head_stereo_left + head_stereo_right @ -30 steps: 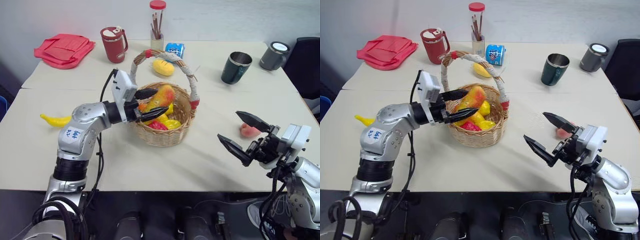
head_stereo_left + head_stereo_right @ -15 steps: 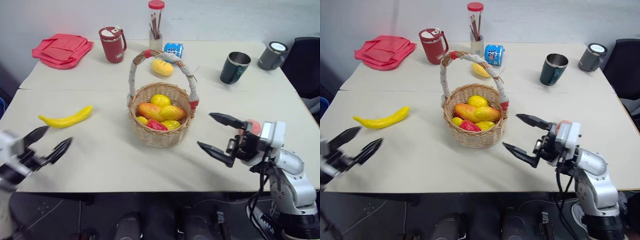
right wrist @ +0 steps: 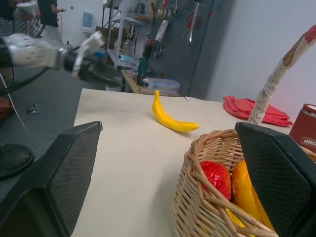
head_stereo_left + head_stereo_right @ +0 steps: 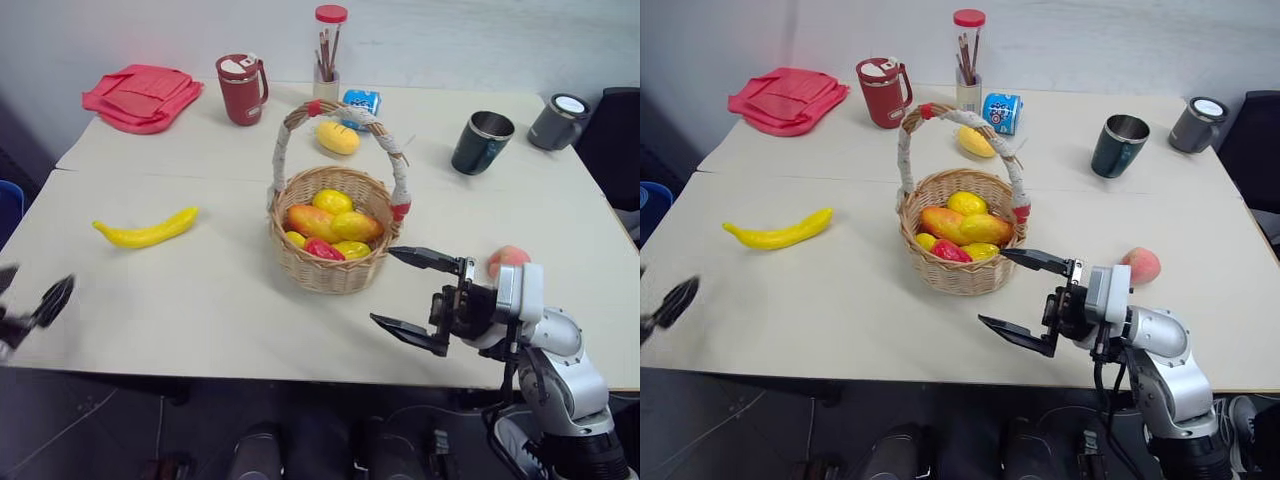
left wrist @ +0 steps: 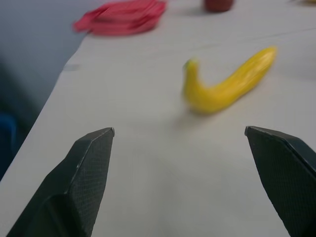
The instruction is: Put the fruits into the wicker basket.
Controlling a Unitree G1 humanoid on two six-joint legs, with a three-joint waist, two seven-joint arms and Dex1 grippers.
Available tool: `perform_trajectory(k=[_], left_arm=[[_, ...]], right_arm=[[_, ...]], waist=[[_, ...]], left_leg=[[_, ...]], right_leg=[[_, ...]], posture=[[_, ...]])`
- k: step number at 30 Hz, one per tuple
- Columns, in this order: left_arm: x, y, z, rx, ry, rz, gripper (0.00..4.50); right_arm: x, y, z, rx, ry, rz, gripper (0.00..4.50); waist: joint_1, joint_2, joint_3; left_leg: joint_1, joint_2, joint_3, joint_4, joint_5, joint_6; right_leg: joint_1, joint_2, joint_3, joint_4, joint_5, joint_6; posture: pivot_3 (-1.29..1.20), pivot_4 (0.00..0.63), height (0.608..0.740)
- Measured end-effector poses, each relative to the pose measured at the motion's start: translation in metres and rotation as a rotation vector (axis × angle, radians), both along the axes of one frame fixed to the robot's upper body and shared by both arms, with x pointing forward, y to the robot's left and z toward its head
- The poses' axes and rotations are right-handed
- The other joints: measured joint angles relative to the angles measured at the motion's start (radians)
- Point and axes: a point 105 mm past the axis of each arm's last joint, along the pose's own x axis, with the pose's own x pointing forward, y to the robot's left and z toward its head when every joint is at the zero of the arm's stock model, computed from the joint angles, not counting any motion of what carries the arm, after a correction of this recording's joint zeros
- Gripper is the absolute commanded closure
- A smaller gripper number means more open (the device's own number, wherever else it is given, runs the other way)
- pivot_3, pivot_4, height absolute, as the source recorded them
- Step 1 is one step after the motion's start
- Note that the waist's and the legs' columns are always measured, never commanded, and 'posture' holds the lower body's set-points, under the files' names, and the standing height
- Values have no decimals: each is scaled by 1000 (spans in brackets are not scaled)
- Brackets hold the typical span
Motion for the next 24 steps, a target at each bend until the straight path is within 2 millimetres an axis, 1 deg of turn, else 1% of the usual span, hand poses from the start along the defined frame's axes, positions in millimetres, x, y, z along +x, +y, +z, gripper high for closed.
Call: perform_trajectory(k=[1,3,5,6,9,11,12,15,17,19,22,24], left_arm=[[12,1,18,68,-12,-21,44],[30,1,45,163,-22,-66,44],[50,-9,59,227,7,-156,44],[60,-15,59,260,54,-206,44],[92,-38,44,301,264,-342,44],[107,-46,27,308,416,-355,44],[111,-46,18,316,490,-346,44],[114,-39,-15,336,678,-277,44],[113,-37,-31,322,750,-240,44],[113,-38,-32,312,775,-237,44],[107,-37,-38,307,836,-255,664],[106,-38,-39,300,847,-269,1267]], right_arm=[[0,1,1,-3,-5,2,0],[0,-1,-1,-6,-3,-7,0],[1,-1,-3,-11,4,-13,0],[2,-1,-3,-13,6,-15,0],[3,-2,-3,-15,-5,-28,0],[5,-2,-3,-16,-11,-41,0],[6,-2,-3,-14,-14,-52,0],[7,-3,-5,-5,-9,-88,0],[5,-5,-7,-4,-6,-111,0],[3,-5,-8,-4,-3,-127,0],[2,-6,-8,1,-4,-150,0],[3,-9,-6,7,-15,-167,0]], waist=[[-1,0,0],[-9,0,0],[-19,2,1],[-21,2,1],[-23,2,1],[-26,2,1],[-30,2,1],[-42,1,1],[-46,0,2],[-46,-2,3],[-48,-2,2],[-48,-2,2]], left_leg=[[-1,1,2,-1,0,-1],[1,1,8,-2,1,-4],[0,1,16,-3,1,-4],[-1,1,16,-2,1,-4],[-2,1,20,-2,1,-4],[-2,1,21,-2,1,-4],[-2,1,22,-2,1,-4],[-2,1,22,-4,1,-5],[-2,2,22,-3,1,-5],[-2,2,22,-1,1,-5],[0,2,23,0,0,-4],[1,2,23,0,1,-4]], right_leg=[[-1,1,-1,-1,1,-1],[-3,1,-1,-1,0,-1],[-3,1,-2,1,0,-1],[-3,2,-4,2,0,-1],[-5,2,-7,1,0,-1],[-5,2,-7,0,1,0],[-6,2,-7,0,1,0],[-7,2,-7,-1,0,1],[-7,2,-7,0,0,1],[-6,2,-7,1,0,1],[-5,2,-5,3,1,2],[-5,2,-4,5,1,2]], posture=[[0,150,740],[0,150,740],[0,150,740],[0,150,740],[0,150,740],[0,150,740],[0,150,740],[0,150,740],[0,150,740],[0,150,740],[0,150,740],[0,150,740]])
